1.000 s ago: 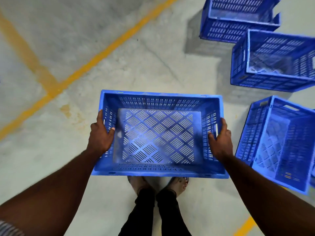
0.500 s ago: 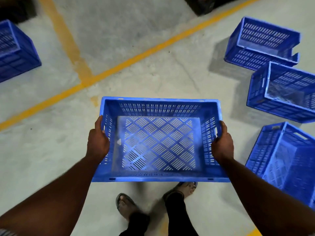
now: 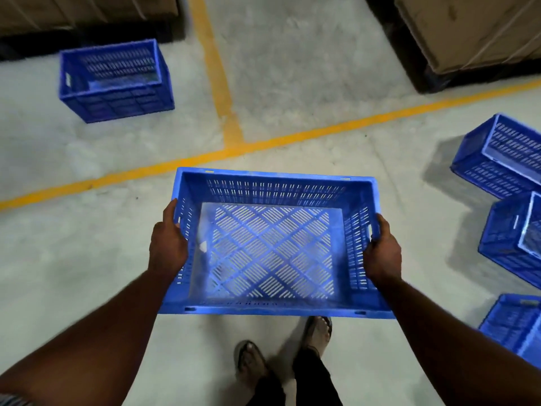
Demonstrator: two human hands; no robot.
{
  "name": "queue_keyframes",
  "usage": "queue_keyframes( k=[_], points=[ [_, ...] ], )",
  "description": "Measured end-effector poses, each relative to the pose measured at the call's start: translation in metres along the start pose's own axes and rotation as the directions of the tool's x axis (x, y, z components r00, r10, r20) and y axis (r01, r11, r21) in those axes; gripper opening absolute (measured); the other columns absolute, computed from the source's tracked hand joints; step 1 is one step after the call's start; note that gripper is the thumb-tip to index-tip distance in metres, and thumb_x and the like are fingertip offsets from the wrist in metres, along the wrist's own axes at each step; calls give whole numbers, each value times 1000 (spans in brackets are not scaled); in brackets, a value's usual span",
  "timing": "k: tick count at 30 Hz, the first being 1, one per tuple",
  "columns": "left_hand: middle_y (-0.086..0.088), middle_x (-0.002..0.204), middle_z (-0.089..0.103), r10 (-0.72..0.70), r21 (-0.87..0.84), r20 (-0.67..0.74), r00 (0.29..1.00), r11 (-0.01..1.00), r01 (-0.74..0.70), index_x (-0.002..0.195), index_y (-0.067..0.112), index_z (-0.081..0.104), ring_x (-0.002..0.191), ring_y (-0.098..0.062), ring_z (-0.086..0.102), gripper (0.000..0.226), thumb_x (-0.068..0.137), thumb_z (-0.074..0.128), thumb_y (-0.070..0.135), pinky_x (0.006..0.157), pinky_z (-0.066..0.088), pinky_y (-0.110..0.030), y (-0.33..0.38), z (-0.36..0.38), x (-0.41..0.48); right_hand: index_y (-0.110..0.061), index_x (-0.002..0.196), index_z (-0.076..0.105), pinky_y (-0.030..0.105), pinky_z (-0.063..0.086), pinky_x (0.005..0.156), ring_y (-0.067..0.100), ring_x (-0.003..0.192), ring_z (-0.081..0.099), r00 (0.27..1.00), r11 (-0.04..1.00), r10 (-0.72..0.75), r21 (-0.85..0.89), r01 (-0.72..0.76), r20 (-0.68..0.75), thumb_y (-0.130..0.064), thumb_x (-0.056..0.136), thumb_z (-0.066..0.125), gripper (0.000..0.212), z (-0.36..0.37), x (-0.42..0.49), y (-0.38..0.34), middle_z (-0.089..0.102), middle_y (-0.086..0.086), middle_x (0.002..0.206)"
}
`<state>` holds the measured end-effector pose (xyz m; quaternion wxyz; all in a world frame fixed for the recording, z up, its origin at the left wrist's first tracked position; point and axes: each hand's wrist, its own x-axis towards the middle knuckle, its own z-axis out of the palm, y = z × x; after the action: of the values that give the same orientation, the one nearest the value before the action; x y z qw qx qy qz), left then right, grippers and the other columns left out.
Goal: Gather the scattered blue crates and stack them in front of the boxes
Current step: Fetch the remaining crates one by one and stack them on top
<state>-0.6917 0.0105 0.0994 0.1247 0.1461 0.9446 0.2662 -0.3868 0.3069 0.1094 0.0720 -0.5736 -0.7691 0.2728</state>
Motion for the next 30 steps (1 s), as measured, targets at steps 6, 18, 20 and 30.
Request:
queue_keyframes(
  k=[6, 18, 20, 30],
  points=[
    [-26, 92, 62, -40, 2, -96, 995, 999, 40, 149, 26, 31, 85, -44, 60, 63, 92, 42, 0, 69, 38, -39, -53, -54, 52, -27, 145, 34, 41, 45, 77, 41, 94, 60, 989, 990, -140, 33, 138, 44, 4, 84, 42, 69, 51, 23, -94, 64, 21, 101],
    [-26, 91, 64, -93, -27, -181, 979, 996, 89, 150, 19, 31, 84, -47, 61, 64, 91, 46, 1, 72, 43, -42, -124, -128, 185, -20, 140, 41, 40, 45, 73, 45, 87, 62, 965, 964, -253, 103, 245, 75, 0, 89, 43, 55, 153, 86, -268, 67, 25, 97],
    [-26, 92, 65, -90, -28, -207, 974, 996, 86, 150, 19, 32, 84, -47, 62, 63, 91, 46, 1, 73, 44, -43, -134, -137, 211, -21, 139, 41, 40, 45, 72, 45, 85, 63, 961, 960, -269, 98, 262, 69, 0, 90, 43, 53, 169, 101, -298, 68, 24, 95],
    [-27, 94, 67, -125, -89, -208, 970, 990, 108, 149, 17, 33, 82, -48, 63, 58, 94, 45, 2, 73, 44, -42, -204, -194, 318, -21, 139, 42, 41, 47, 73, 45, 86, 62, 953, 955, -292, 74, 286, 79, -1, 90, 44, 53, 233, 120, -440, 67, 25, 97]
  ],
)
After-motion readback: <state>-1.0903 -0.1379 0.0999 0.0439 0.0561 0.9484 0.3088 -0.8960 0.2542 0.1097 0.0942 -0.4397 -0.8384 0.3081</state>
